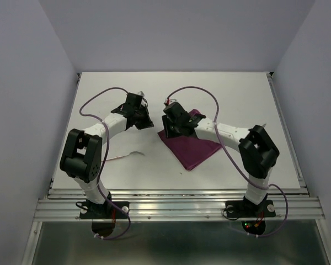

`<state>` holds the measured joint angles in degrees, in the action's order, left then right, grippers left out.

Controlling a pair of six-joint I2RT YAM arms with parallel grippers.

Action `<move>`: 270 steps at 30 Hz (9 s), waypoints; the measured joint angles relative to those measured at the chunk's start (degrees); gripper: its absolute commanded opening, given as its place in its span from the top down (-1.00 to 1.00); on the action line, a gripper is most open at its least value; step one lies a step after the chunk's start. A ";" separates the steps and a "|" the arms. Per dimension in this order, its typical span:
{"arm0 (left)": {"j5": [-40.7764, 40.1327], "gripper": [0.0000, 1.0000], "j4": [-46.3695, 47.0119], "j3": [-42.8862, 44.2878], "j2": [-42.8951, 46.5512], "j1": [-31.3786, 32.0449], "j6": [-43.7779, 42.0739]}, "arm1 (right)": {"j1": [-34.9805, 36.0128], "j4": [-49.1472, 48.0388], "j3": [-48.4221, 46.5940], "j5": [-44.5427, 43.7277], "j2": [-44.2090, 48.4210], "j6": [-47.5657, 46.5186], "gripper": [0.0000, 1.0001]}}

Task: Fold the napkin into a case and place the utensils inside
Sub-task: Smooth out the lower triangle-folded napkin at the center of the board, then pick up the lower triangle-folded napkin from the center of the board, then fold the lower triangle-folded napkin at the center of the board.

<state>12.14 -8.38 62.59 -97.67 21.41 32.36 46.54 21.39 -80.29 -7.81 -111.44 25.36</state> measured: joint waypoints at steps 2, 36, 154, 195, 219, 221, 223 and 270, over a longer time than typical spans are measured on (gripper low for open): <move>-0.17 1.00 -0.07 0.15 1.11 0.28 -0.42 | 0.00 -0.39 2.19 -1.40 5.22 0.20 0.26; 6.23 1.00 4.31 6.86 -13.92 5.09 -1.66 | 0.04 1.25 21.79 10.93 13.92 3.76 0.66; 14.88 1.00 -0.20 42.03 -38.66 13.38 -0.74 | -26.21 -2.78 1.27 4.02 -0.44 4.94 0.97; 11.69 0.45 0.52 24.20 -24.24 13.40 0.96 | -21.81 1.55 -8.55 -7.87 -10.38 14.73 0.99; 15.26 0.48 18.64 16.63 -22.99 18.29 17.49 | -21.68 2.32 -12.50 -10.40 -13.07 17.14 0.99; 15.08 0.70 18.86 16.76 -23.89 18.27 18.03 | -21.68 2.01 -12.20 -10.38 -12.94 17.14 0.99; 14.80 0.94 18.84 17.05 -24.79 18.27 18.18 | -21.68 1.51 -11.69 -10.23 -12.66 17.07 0.99; 13.16 1.00 11.61 14.25 -23.06 8.48 8.37 | -21.59 4.59 -5.68 -7.19 -7.30 12.13 0.99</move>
<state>25.30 3.22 76.84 -120.73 29.89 40.73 24.95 25.98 -85.97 -15.00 -118.74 37.50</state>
